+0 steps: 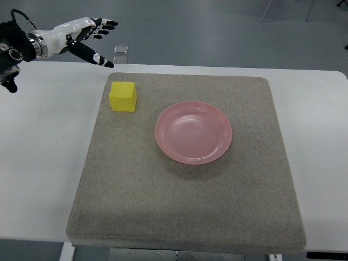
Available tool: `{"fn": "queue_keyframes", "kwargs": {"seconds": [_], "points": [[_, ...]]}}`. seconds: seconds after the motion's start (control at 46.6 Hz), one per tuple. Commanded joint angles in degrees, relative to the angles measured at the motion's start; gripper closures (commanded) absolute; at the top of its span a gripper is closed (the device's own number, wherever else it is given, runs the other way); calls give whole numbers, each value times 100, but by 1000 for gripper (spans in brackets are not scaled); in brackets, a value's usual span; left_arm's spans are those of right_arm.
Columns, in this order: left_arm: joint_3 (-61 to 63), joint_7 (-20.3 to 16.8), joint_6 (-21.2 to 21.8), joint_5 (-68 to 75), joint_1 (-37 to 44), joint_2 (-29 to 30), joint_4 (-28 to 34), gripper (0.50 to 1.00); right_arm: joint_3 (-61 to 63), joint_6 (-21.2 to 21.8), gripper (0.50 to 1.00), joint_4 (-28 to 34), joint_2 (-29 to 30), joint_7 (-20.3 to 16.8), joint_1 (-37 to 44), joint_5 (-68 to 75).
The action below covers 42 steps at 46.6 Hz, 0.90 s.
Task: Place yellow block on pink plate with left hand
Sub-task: 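Swing the left hand out over the mat toward the yellow cube, then lower the left hand onto the yellow cube and close fingers around it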
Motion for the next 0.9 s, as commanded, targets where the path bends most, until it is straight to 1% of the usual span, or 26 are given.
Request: {"fn": "queue_keyframes", "kwargs": {"seconds": [0.0, 0.043, 0.172, 0.236, 0.343, 0.407, 0.6, 0.729, 0.879], "points": [[11, -2, -459, 427, -91, 85, 13, 514, 0, -8, 576, 6, 0, -2, 0, 0], [55, -11, -556, 673, -127, 120, 4, 516, 0, 1, 576, -3, 0, 7, 0, 0], [187, -37, -626, 1359, -223, 199, -5, 521, 0, 1, 576, 6, 0, -2, 0, 0], [222, -124, -626, 1632, -232, 208, -5, 523, 0, 1, 576, -3, 0, 7, 0, 0], [222, -388, -626, 1905, -258, 208, -22, 519, 0, 1, 576, -3, 0, -2, 0, 0], [239, -450, -626, 1923, -250, 208, -84, 519, 0, 1, 576, -3, 0, -2, 0, 0], [433, -459, -626, 2159, -250, 199, -304, 521, 0, 1, 576, 6, 0, -2, 0, 0], [424, -459, -591, 2546, -223, 182, -304, 521, 0, 1, 576, -3, 0, -2, 0, 0], [415, -459, -521, 2573, -188, 76, -234, 521, 0, 1, 576, 6, 0, -2, 0, 0]]}}
